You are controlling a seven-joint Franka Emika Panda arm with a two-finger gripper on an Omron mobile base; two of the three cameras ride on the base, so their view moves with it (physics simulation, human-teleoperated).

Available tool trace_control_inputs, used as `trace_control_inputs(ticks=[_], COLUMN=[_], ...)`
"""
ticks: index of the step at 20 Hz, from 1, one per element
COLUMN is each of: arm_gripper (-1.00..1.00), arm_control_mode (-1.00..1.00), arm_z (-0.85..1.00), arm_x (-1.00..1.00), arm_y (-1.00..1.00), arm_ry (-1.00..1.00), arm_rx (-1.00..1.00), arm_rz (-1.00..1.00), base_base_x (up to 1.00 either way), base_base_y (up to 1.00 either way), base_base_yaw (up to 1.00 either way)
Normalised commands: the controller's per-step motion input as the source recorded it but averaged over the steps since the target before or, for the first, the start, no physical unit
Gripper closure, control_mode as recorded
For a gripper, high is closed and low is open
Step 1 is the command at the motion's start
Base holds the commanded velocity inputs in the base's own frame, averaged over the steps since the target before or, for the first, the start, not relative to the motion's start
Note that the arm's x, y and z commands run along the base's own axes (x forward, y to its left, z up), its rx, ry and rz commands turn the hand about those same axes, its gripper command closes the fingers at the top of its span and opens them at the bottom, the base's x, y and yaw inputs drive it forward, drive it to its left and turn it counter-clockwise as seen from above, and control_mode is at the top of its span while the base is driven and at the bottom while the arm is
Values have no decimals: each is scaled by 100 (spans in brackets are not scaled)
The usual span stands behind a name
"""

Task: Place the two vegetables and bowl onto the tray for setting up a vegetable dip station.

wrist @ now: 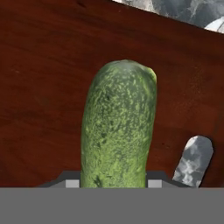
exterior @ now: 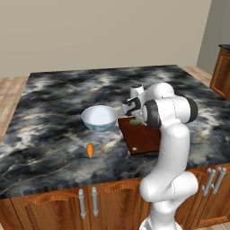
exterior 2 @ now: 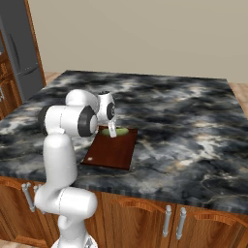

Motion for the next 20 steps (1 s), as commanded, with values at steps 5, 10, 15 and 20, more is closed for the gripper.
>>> trace_control_inputs(ticks=[5, 10, 15, 20], arm_gripper=[100, 100, 100, 100], arm_control_mode=[-100, -100, -100, -100], arm_z=[-8, -8, -7, -16], arm_x=[44, 24, 7, 6], arm_y=[0, 0, 0, 0], arm_ry=[0, 0, 0, 0], arm_rx=[0, 0, 0, 0], arm_rz=[0, 0, 2, 2], base_base_x=[0, 0, 0, 0], base_base_y=[0, 0, 0, 0], base_base_yaw=[0, 0, 0, 0])
